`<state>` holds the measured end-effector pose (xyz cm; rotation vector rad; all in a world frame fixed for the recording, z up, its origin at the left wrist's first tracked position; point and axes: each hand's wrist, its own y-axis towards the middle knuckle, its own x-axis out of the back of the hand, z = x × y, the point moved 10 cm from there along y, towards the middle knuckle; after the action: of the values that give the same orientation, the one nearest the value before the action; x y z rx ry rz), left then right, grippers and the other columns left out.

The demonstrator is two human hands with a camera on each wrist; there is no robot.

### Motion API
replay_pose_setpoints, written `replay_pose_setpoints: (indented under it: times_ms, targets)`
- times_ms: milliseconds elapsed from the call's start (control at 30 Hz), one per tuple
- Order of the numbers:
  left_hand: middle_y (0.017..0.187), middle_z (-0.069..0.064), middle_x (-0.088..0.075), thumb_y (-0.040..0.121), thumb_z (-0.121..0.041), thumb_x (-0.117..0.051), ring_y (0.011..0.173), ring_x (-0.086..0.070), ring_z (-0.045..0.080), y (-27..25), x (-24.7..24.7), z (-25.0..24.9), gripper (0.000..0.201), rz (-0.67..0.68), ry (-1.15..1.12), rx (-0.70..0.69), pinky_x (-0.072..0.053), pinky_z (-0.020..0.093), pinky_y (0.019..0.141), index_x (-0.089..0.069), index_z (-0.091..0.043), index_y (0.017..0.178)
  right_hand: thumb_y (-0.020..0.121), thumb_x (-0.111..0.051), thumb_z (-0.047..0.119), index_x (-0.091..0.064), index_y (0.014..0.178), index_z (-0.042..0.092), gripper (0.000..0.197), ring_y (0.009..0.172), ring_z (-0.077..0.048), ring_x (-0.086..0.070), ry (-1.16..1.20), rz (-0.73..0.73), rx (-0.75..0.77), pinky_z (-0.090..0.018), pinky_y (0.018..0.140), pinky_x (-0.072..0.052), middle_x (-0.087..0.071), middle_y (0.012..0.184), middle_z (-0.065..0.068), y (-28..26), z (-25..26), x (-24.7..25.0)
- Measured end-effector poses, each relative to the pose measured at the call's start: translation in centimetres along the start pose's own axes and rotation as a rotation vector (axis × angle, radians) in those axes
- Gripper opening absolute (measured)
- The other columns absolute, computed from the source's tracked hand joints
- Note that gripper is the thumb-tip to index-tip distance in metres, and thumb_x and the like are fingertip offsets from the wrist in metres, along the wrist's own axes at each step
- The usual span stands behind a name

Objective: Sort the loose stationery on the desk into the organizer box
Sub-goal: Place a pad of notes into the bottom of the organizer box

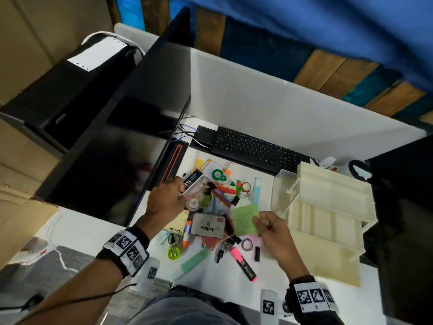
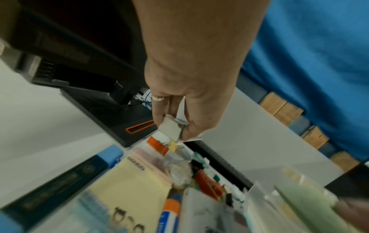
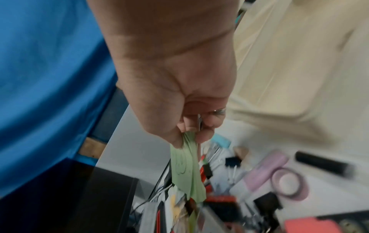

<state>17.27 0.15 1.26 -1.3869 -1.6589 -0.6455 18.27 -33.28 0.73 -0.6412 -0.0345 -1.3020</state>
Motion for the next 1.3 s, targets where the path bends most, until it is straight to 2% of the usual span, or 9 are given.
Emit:
replay_pose_setpoints:
  times_ms: [100, 300, 467, 633, 800, 933, 1033, 1200, 1300]
  targets:
    - [0.076, -0.009, -0.067, 0.080, -0.025, -0.078, 0.074, -0.066, 0.018, -1.3, 0.6, -1.7, 0.025, -0.003, -0.135, 0.004, -0.054, 0.034, 0.068, -0.054, -0.028, 0.084, 0.102, -0.064, 0.012, -0.055, 0.073, 0.004, 0.031, 0.061, -0.015, -0.037, 0.053, -0.068, -0.070, -0.031, 0.064, -0.032, -0.040, 0.063, -0.002, -2.9, -3.0, 5.4]
    - [0.073, -0.007, -0.064, 0.085, -0.030, -0.078, 0.067, -0.062, 0.012, -4.7, -2.1, -7.0, 0.019, 0.133, -0.319, -0.092, -0.055, 0.037, 0.065, -0.059, -0.029, 0.086, 0.104, -0.056, 0.005, -0.064, 0.072, 0.012, 0.034, 0.065, -0.019, -0.058, 0.073, -0.133, -0.281, -0.028, 0.065, -0.049, -0.062, 0.059, 0.009, -4.4, -9.3, 13.1]
    - [0.081, -0.011, -0.067, 0.087, -0.031, -0.079, 0.071, -0.064, 0.011, -7.5, -5.1, -11.5, 0.018, 0.258, -0.392, -0.144, -0.057, 0.042, 0.070, -0.061, -0.032, 0.088, 0.097, -0.058, -0.005, -0.054, 0.073, 0.005, 0.027, 0.063, -0.021, -0.049, -0.011, -0.050, -0.407, -0.020, 0.048, -0.046, -0.045, 0.073, -0.013, -1.9, -13.4, 14.4]
    - [0.083, -0.010, -0.069, 0.087, -0.041, -0.078, 0.075, -0.067, 0.015, -10.0, -8.2, -14.3, 0.020, 0.359, -0.369, -0.118, -0.060, 0.043, 0.071, -0.060, -0.034, 0.091, 0.090, -0.062, -0.004, -0.063, 0.057, 0.007, 0.035, 0.062, -0.022, -0.058, -0.046, 0.037, -0.469, -0.031, 0.064, -0.045, -0.061, 0.056, -0.009, 0.4, -15.5, 12.5]
    - [0.079, -0.006, -0.066, 0.086, -0.044, -0.078, 0.070, -0.063, 0.014, -12.5, -10.5, -17.2, 0.019, 0.419, -0.339, -0.111, -0.055, 0.038, 0.065, -0.061, -0.034, 0.090, 0.080, -0.077, -0.007, -0.077, 0.074, -0.005, 0.006, 0.074, -0.023, -0.072, 0.120, -0.007, -0.364, -0.033, 0.073, -0.061, -0.077, 0.078, -0.015, 1.6, -15.6, 11.1]
    - [0.070, -0.012, -0.064, 0.086, -0.036, -0.080, 0.060, -0.059, 0.006, -13.5, -12.0, -20.1, 0.020, 0.445, -0.359, -0.076, -0.048, 0.026, 0.057, -0.060, -0.031, 0.083, 0.085, -0.067, 0.011, -0.064, 0.054, 0.015, 0.031, 0.058, -0.021, -0.051, -0.128, -0.005, -0.224, -0.035, 0.064, -0.043, -0.062, 0.058, -0.002, 1.4, -15.7, 11.6]
    - [0.073, -0.001, -0.067, 0.088, -0.030, -0.080, 0.062, -0.071, 0.014, -13.8, -13.5, -22.2, 0.021, 0.483, -0.385, -0.054, -0.055, 0.036, 0.057, -0.059, -0.027, 0.083, 0.092, -0.066, 0.028, -0.071, 0.077, 0.016, 0.019, 0.077, -0.023, -0.067, -0.218, -0.038, -0.142, -0.034, 0.072, -0.052, -0.074, 0.081, -0.001, 0.4, -15.4, 13.1]
    - [0.067, 0.000, -0.067, 0.087, -0.029, -0.078, 0.052, -0.067, 0.018, -13.8, -16.8, -26.3, 0.024, 0.528, -0.396, -0.051, -0.059, 0.044, 0.053, -0.056, -0.025, 0.077, 0.100, -0.058, 0.035, -0.076, 0.079, 0.015, 0.034, 0.078, -0.026, -0.074, 0.043, -0.015, -0.053, -0.045, 0.075, -0.060, -0.077, 0.080, -0.005, -3.0, -14.4, 15.0]
    - [0.074, -0.001, -0.071, 0.084, -0.037, -0.077, 0.060, -0.066, 0.015, -13.4, -18.8, -28.7, 0.023, 0.502, -0.328, -0.101, -0.058, 0.041, 0.060, -0.057, -0.026, 0.078, 0.106, -0.053, 0.046, -0.079, 0.091, 0.010, 0.047, 0.077, -0.021, -0.075, 0.212, 0.031, -0.129, -0.035, 0.074, -0.061, -0.079, 0.084, -0.008, -4.5, -13.8, 15.7]
